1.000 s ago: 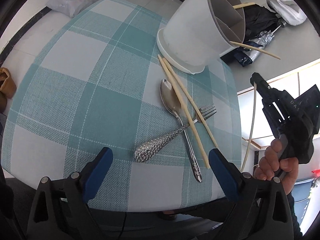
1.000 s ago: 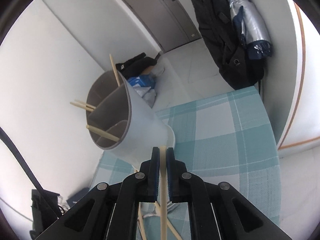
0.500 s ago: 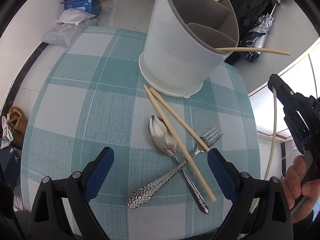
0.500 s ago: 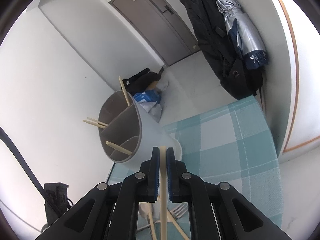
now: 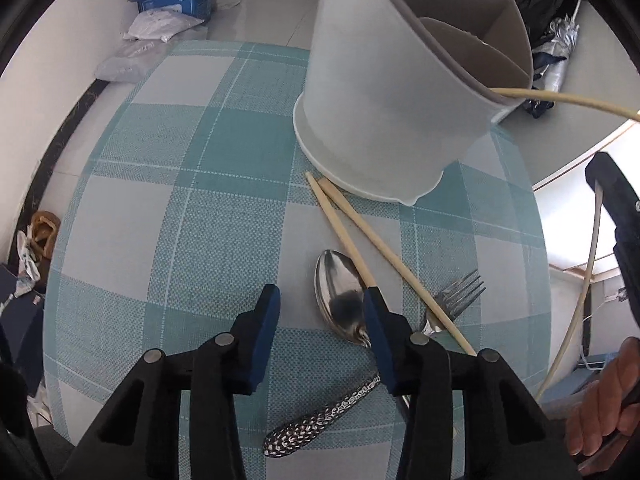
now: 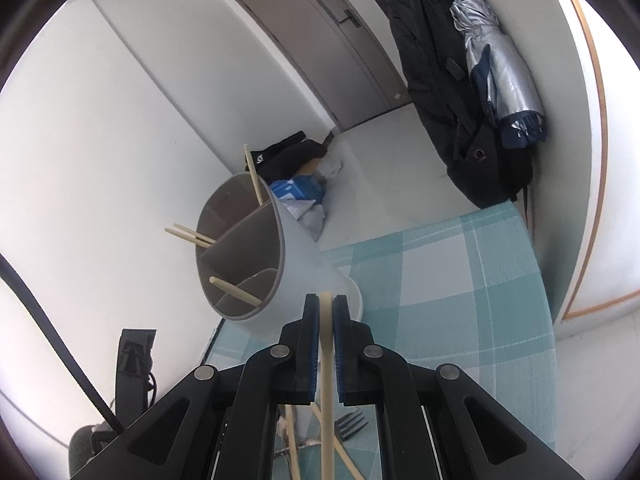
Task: Organize utensils
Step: 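Lower the left gripper onto the silver spoon and pinch its handle, then lift the spoon with the left gripper while the right gripper carries its chopstick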
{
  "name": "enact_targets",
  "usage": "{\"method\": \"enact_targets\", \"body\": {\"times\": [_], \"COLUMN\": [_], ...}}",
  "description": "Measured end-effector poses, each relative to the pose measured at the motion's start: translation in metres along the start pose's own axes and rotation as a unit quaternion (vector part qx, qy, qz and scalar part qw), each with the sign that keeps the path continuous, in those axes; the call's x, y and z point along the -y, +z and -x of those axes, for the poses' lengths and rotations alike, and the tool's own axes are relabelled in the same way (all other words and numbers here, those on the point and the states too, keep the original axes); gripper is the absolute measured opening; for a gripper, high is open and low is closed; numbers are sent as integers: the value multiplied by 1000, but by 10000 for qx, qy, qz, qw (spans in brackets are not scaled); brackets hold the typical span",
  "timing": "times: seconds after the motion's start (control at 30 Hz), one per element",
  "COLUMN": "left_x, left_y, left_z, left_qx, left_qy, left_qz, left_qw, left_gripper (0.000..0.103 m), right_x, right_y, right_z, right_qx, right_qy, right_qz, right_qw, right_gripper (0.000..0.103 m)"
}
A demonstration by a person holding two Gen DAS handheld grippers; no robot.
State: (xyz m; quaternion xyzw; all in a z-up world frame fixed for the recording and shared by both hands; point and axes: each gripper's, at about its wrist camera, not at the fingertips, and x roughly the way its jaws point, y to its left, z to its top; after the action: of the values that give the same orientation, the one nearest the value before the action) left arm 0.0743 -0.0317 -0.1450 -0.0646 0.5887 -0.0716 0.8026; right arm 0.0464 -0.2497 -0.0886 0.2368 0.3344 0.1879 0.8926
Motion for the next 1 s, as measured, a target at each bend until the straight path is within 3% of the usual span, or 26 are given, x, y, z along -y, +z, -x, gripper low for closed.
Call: {"method": "enact_targets", "body": {"times": [0.07, 0.17, 0.23, 0.33, 0.7, 1.0], "left_x": [6, 8, 6, 5, -6, -18], "left_y": [0, 2, 1, 2, 10, 2], "left_z": [-1, -2, -2, -3, 0, 40], "left_qx": [-9, -2, 12, 40, 325, 1068], "left_qy": [162, 119, 132, 179, 27, 133], "left_qz": [-175, -162, -128, -74, 345, 600], "left_qw": [9997, 9998, 9998, 9998, 9989, 9924], "left_gripper": [37, 36, 17, 7, 0, 0], "right_x": [-2, 0, 2, 3, -11, -29], "right_y": [0, 1, 2, 3, 4, -1], "right_z": [0, 1, 3, 4, 13, 28], "right_qx": [39, 62, 77, 72, 143, 362], "right_qy": [-4, 13, 23, 37, 16, -196], "right_qz": [58, 49, 16, -7, 318, 733], "right_qw": [10000, 10000, 10000, 10000, 9994, 9965], "right_gripper": [6, 6, 6, 6, 6, 6]}}
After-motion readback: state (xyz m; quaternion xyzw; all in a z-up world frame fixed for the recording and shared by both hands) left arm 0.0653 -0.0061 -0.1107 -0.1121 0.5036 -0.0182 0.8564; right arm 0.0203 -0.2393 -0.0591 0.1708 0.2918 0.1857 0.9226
